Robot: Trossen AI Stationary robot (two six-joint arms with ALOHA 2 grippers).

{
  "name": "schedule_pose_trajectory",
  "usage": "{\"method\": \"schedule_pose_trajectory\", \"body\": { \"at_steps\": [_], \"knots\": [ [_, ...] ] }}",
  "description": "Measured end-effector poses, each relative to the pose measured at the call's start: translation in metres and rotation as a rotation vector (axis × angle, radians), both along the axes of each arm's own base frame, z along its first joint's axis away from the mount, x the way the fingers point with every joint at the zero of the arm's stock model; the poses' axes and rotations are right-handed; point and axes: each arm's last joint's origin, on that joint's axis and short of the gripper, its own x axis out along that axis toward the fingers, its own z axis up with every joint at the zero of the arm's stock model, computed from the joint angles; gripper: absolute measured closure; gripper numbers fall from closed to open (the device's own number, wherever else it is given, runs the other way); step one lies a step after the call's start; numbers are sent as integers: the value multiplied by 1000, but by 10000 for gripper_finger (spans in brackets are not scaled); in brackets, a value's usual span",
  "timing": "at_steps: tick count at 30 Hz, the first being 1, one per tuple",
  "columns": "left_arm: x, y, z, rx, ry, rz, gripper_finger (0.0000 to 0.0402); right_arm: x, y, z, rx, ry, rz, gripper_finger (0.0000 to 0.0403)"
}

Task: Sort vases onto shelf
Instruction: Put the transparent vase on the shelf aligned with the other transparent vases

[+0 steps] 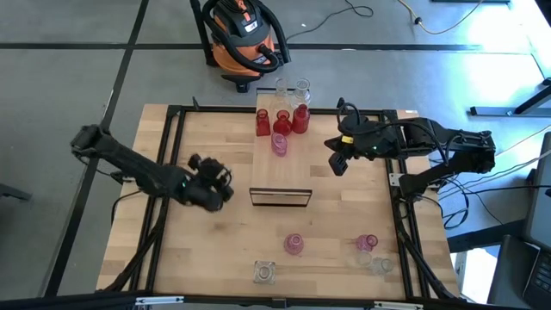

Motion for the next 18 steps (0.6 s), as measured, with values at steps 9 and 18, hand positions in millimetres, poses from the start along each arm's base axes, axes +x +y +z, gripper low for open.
{"method": "schedule_pose_trajectory", "body": {
  "at_steps": [9,18],
  "knots": [
    [-21,78,47,136,-14,27,279,4,-2,7,-43,-88,-63,402],
    [-37,167,67,232,-149,-68,279,9,-3,14,-45,-194,-123,402]
  ]
}}
